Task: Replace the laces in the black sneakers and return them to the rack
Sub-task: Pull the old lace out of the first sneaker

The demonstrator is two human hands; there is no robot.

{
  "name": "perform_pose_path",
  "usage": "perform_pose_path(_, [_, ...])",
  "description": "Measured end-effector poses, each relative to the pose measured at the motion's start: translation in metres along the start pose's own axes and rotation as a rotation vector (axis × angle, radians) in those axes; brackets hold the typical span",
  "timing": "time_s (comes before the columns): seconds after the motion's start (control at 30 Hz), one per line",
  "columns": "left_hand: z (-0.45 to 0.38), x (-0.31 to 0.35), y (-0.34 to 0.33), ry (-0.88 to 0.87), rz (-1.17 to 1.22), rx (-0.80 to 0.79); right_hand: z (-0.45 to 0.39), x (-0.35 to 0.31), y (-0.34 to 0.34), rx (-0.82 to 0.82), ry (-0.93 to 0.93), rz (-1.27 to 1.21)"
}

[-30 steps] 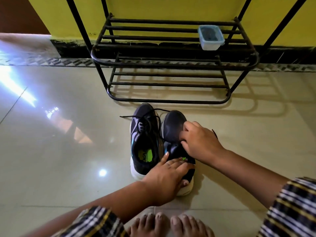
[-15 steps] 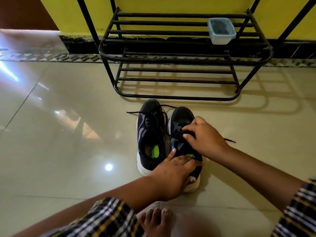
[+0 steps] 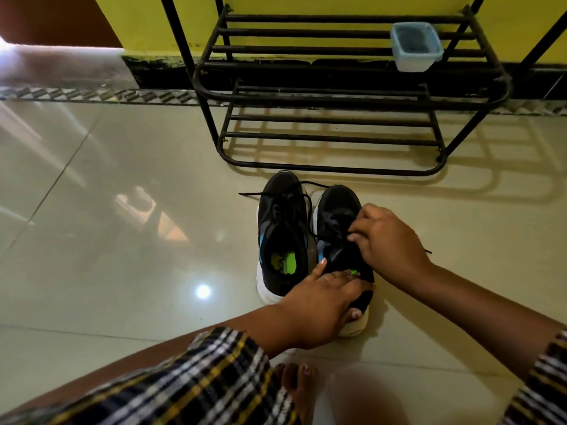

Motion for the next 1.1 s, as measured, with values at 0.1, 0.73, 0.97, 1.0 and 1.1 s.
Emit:
perform_pose_path(0.1, [0.0, -0.001, -0.001, 0.0, 0.017, 0.0, -0.013, -0.003, 0.013, 0.075, -0.335, -0.561])
perform_pose_path(0.73, [0.0, -0.002, -0.002, 0.002, 0.001, 0.003, 0.001, -0.001, -0.001, -0.136, -0.017, 0.144])
perform_pose_path(0.97, [-0.002, -0.001, -0.001, 0.004, -0.002, -0.01, -0.012, 0.004, 0.009, 0.032, -0.169, -0.335])
perform_pose_path(1.0, [-0.003, -0.001, -0.001, 0.003, -0.003, -0.01, -0.015, 0.002, 0.012, 0.074, -0.206, -0.446])
perform_pose_path(1.1, [-0.002, -0.001, 0.0, -0.004, -0.003, -0.011, -0.021, -0.009, 0.023, 0.173, -0.345, -0.91])
Point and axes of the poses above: each hand's wrist, its own z-axis away from the middle knuckle, its own y-axis out of the back of the hand, x = y × z, the point moved 2 cm from there along -z, towards the middle knuckle, and after that the axes turned 7 degrees about -z, right-handed, at the moved point
